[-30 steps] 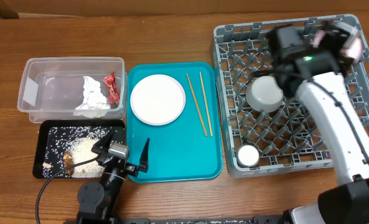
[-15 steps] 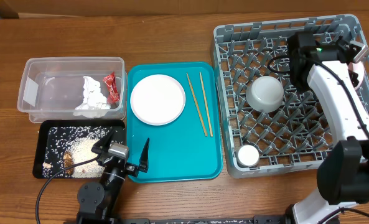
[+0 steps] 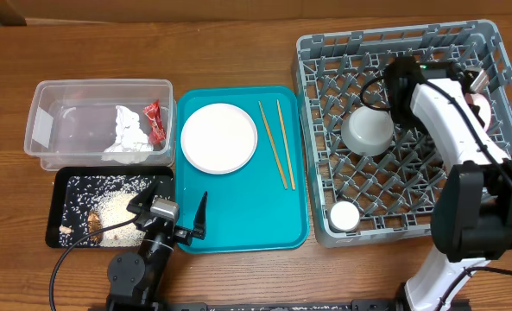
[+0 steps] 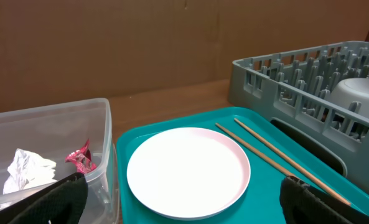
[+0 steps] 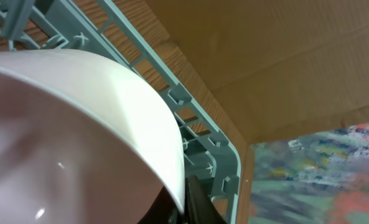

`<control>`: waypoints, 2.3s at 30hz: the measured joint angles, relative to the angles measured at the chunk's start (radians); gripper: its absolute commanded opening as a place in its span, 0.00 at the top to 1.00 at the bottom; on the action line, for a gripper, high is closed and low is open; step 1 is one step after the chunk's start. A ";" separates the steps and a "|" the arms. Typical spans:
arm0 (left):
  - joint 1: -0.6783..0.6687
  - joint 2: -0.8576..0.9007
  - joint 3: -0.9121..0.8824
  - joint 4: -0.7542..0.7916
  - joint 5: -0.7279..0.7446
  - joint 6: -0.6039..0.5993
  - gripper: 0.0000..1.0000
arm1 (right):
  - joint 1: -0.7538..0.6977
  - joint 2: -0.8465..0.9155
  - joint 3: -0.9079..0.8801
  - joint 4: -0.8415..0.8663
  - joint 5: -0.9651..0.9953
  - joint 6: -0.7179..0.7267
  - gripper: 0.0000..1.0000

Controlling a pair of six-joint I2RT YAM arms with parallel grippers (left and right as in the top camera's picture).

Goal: Sort waste into correct bins and load items into the dishwasher
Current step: 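Carry the pink bowl into the rack and release it on its side, then move the right gripper to the white plate and grasp its edge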

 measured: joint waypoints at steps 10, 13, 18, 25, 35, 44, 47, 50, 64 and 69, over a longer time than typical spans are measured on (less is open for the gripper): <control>0.000 0.000 0.000 0.000 0.000 0.000 0.00 | 0.070 0.013 0.000 -0.111 -0.027 0.066 0.91; 0.000 0.000 0.000 0.000 0.000 0.000 0.00 | 0.080 0.013 0.000 -0.182 -0.074 0.125 0.88; 0.000 0.000 0.000 0.000 0.000 0.000 0.00 | 0.122 0.013 0.010 -0.231 -0.159 0.200 0.58; 0.000 0.000 0.000 0.000 0.000 0.000 0.00 | 0.256 0.003 0.100 -0.253 -0.199 0.209 0.44; 0.000 0.000 0.000 0.000 0.000 0.000 0.00 | 0.391 -0.021 0.379 -0.277 -0.292 0.151 0.44; 0.000 0.000 0.000 0.000 0.000 0.000 0.00 | 0.489 -0.027 0.454 -0.113 -0.611 -0.054 0.43; 0.000 0.000 0.000 0.000 0.000 0.000 0.00 | 0.521 -0.027 0.454 0.000 -0.910 -0.223 0.43; 0.000 0.000 0.000 0.000 0.000 0.000 0.00 | 0.539 -0.026 0.450 0.053 -1.123 -0.309 0.41; 0.000 0.000 0.000 0.000 0.000 0.000 0.00 | 0.522 0.208 0.210 0.382 -1.382 -0.218 0.62; 0.000 0.000 0.000 0.000 0.000 0.000 0.00 | 0.527 0.262 0.196 0.470 -1.381 -0.154 0.66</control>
